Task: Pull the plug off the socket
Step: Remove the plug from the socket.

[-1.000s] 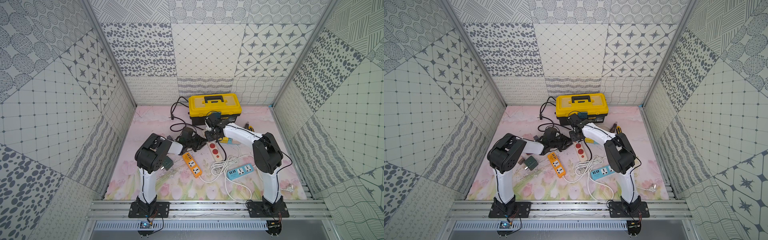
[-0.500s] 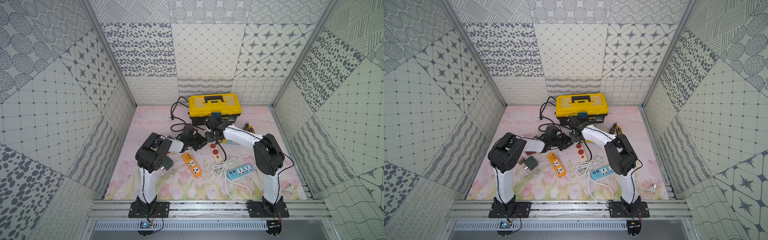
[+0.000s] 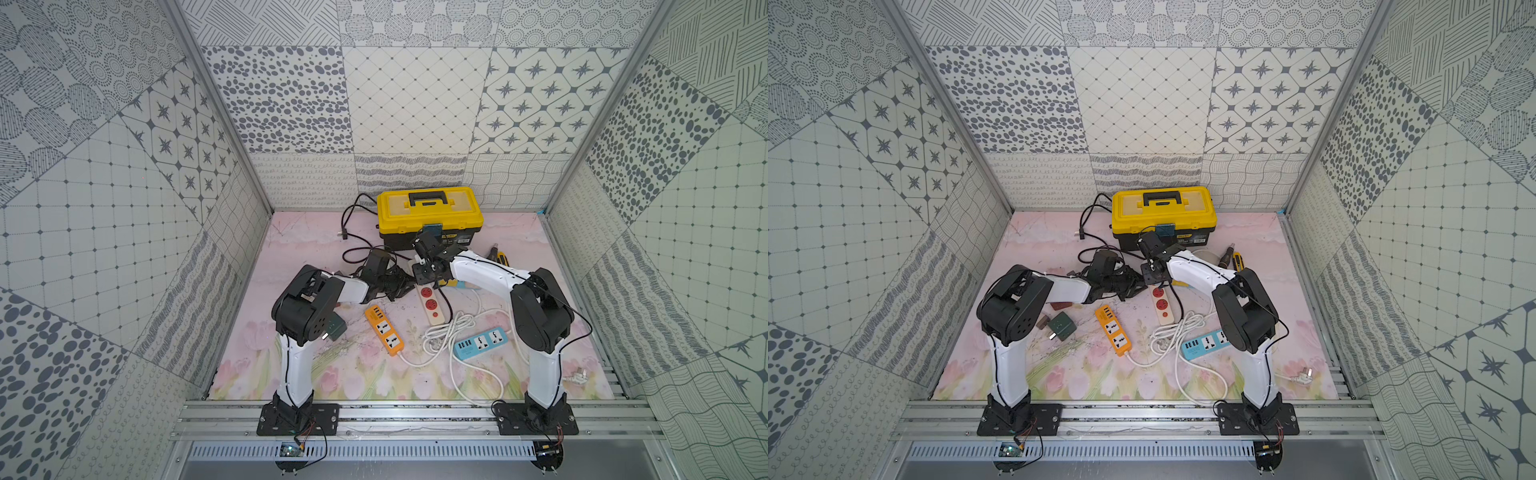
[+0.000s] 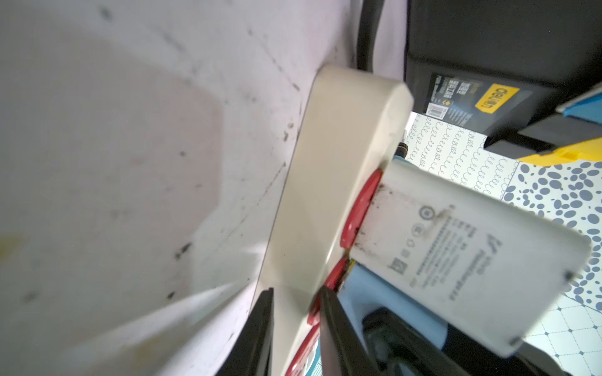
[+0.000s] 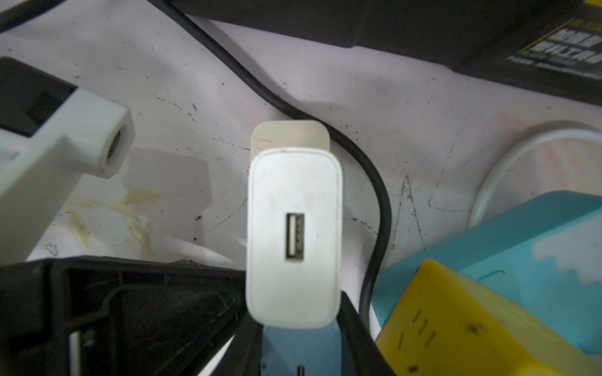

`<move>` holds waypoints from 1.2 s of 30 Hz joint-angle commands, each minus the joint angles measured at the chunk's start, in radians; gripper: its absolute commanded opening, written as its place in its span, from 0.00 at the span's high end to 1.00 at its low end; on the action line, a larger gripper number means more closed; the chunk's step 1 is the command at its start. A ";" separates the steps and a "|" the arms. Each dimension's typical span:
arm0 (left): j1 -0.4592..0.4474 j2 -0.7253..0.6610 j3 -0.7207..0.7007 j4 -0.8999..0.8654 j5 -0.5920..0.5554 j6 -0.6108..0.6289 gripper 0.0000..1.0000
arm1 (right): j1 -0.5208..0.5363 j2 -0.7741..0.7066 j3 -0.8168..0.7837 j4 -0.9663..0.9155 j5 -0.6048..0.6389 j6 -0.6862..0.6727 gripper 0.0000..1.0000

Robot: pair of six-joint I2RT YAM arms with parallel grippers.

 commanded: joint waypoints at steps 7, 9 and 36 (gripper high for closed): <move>-0.001 0.048 -0.009 -0.481 -0.219 0.026 0.73 | 0.002 -0.051 0.213 -0.100 0.003 -0.005 0.78; -0.001 0.040 -0.007 -0.483 -0.221 0.032 0.73 | 0.002 -0.070 0.171 -0.085 -0.008 0.008 0.78; 0.101 -1.025 -0.444 -0.322 -0.303 0.689 0.42 | -0.145 -0.612 -0.718 0.974 -0.727 0.356 0.77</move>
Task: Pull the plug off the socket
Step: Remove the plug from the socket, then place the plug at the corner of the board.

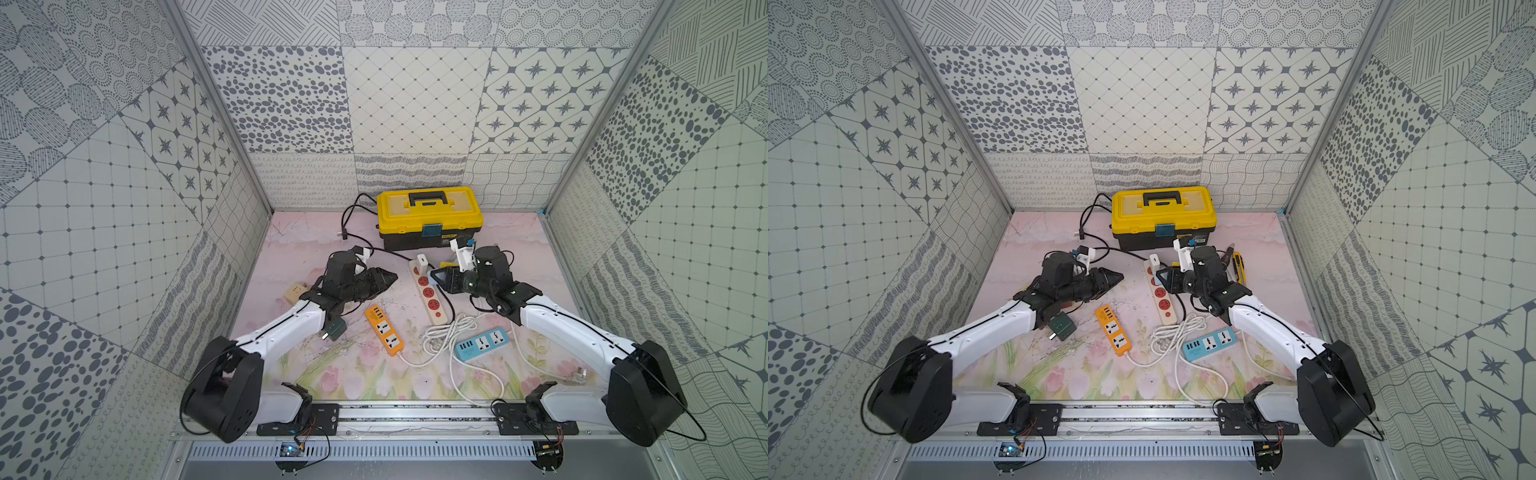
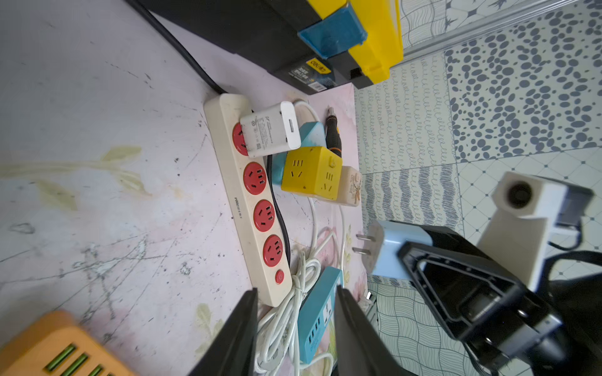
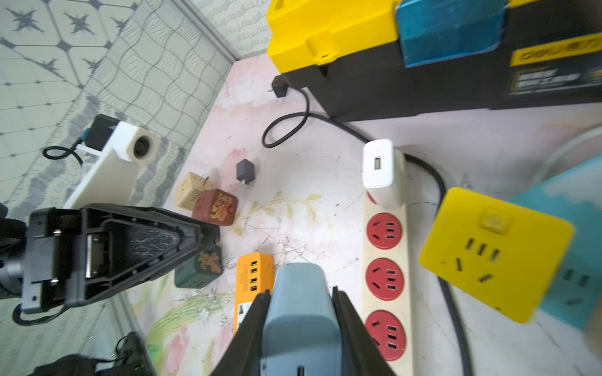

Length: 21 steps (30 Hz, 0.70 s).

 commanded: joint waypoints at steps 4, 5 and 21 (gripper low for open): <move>0.041 -0.420 -0.199 -0.104 -0.309 0.222 0.19 | 0.000 0.132 -0.013 0.425 -0.230 0.209 0.77; 0.044 -0.467 -0.224 -0.103 -0.333 0.223 0.15 | 0.003 0.161 -0.008 0.452 -0.242 0.233 0.77; 0.051 -0.698 -0.236 -0.230 -0.495 0.215 0.00 | 0.126 0.504 0.228 0.469 -0.222 0.296 0.75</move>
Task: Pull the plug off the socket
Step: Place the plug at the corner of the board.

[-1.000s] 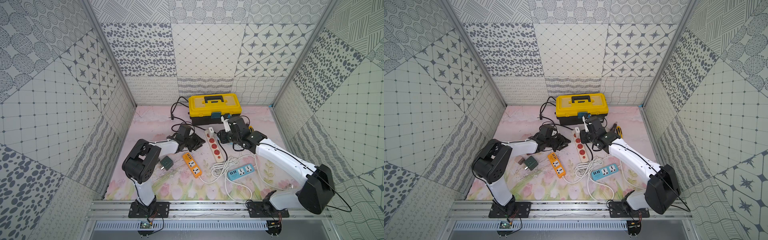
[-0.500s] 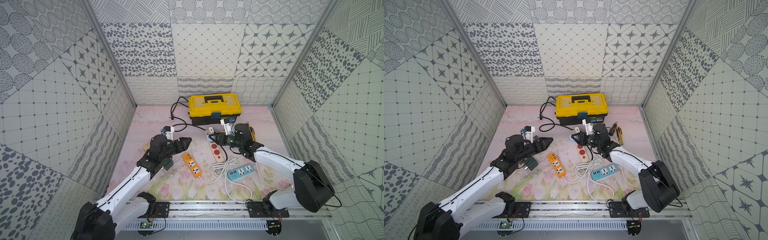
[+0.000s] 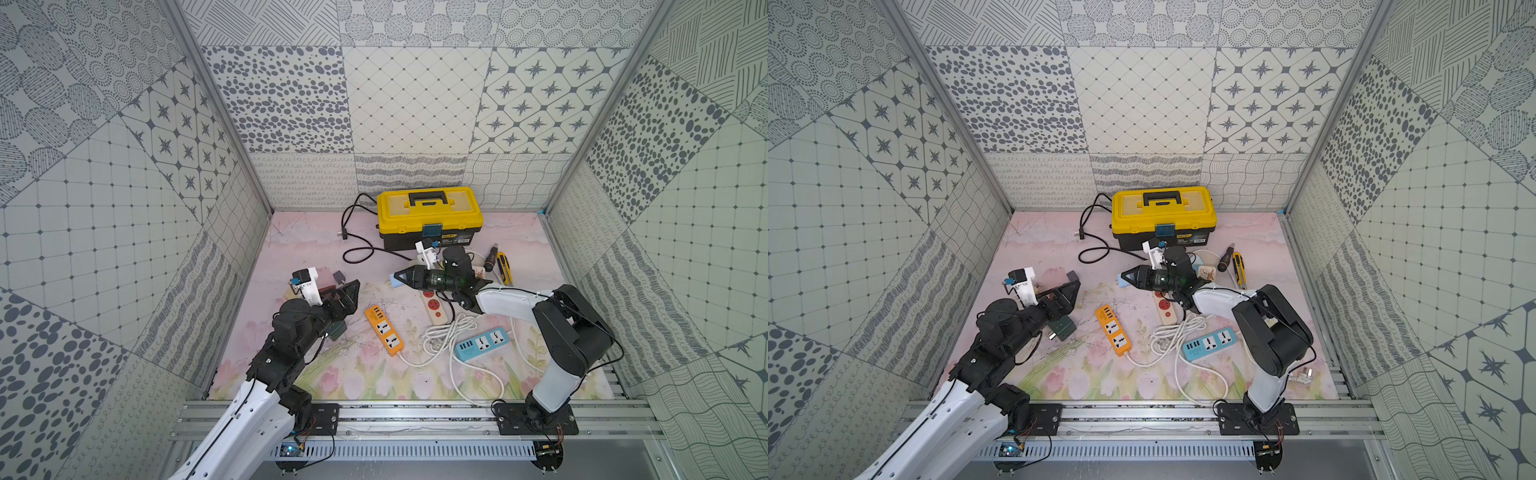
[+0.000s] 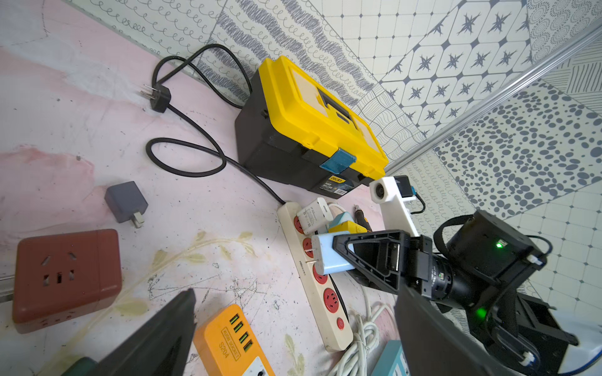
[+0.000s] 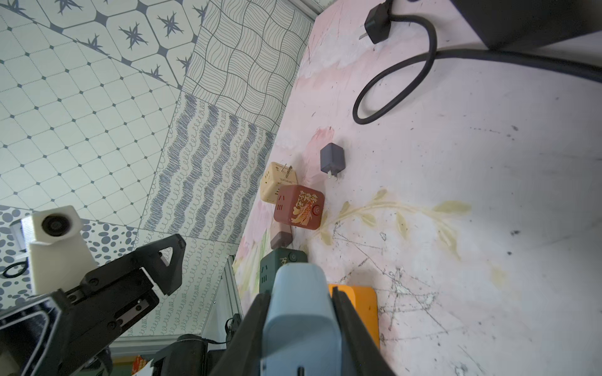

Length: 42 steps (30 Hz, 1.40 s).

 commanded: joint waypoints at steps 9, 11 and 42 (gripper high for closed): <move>0.004 -0.070 0.033 -0.130 -0.125 0.063 0.00 | 0.141 0.317 0.440 -0.111 0.183 0.000 0.74; 0.005 -0.090 0.034 -0.142 -0.133 0.066 0.00 | 0.164 0.372 0.517 -0.134 0.259 0.010 0.74; 0.005 -0.143 0.047 -0.169 -0.082 0.046 0.00 | 0.263 0.975 1.597 -0.593 0.501 0.006 0.43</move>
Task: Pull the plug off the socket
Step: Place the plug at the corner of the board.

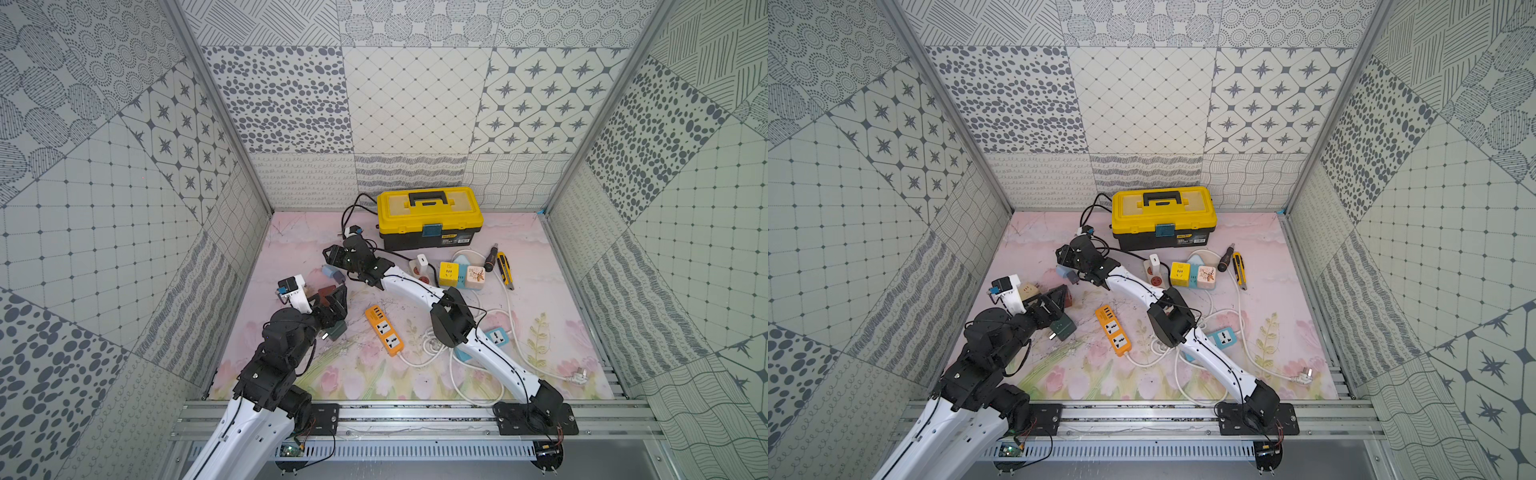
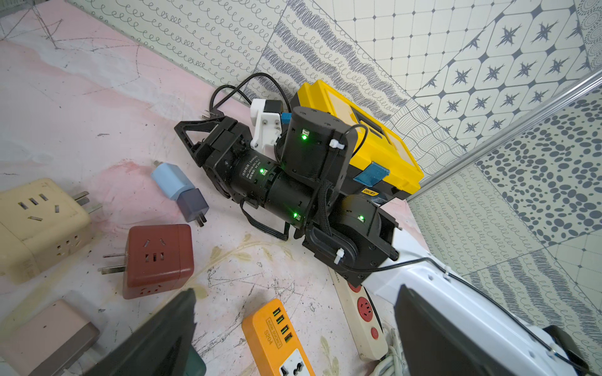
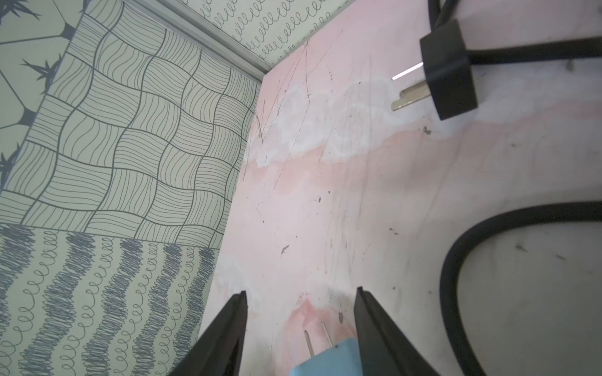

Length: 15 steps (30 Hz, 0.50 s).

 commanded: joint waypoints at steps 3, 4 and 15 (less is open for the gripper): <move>0.005 -0.023 0.014 0.058 0.093 -0.005 0.01 | 0.003 -0.305 -0.316 0.135 -0.115 -0.210 0.44; 0.002 -0.028 0.009 0.081 0.115 -0.009 0.00 | 0.001 -0.382 -0.420 0.183 -0.138 -0.255 0.44; 0.004 0.062 -0.084 0.409 0.320 -0.158 0.00 | -0.108 -1.117 -1.395 0.411 -0.136 -0.498 0.44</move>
